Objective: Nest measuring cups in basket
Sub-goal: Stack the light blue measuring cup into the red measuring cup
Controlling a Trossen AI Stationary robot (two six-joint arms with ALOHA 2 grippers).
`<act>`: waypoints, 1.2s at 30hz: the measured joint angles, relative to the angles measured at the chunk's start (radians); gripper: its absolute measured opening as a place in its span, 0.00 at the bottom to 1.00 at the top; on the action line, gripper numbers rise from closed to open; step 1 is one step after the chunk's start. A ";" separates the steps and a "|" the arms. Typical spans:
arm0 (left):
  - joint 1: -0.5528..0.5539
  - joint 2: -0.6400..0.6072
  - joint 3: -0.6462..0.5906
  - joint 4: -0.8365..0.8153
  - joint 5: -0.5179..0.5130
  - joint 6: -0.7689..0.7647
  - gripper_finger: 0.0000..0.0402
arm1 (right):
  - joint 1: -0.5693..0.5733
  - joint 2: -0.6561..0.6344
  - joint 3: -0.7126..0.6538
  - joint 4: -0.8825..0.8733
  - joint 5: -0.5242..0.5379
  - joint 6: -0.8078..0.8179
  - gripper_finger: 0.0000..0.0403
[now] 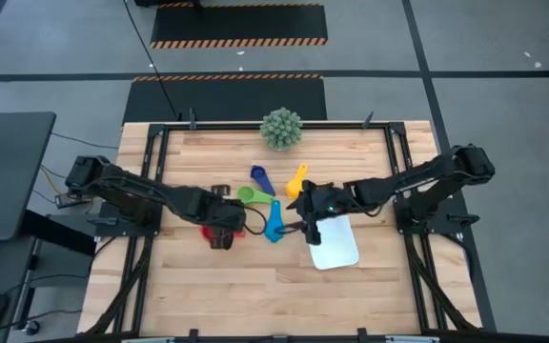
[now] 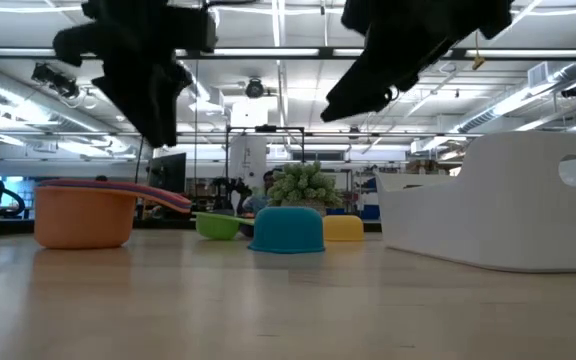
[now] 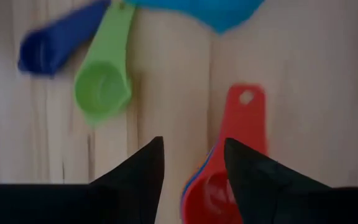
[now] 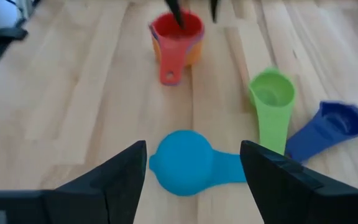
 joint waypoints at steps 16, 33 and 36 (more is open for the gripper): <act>-0.057 -0.099 -0.199 0.367 -0.026 0.097 0.43 | -0.115 0.099 0.066 -0.028 -0.090 0.007 0.65; -0.079 -0.346 -0.438 0.579 -0.048 0.201 0.43 | -0.127 0.358 0.380 -0.243 -0.093 0.030 0.65; -0.094 -0.382 -0.493 0.628 -0.046 0.204 0.43 | -0.141 0.393 0.425 -0.298 -0.136 0.044 0.65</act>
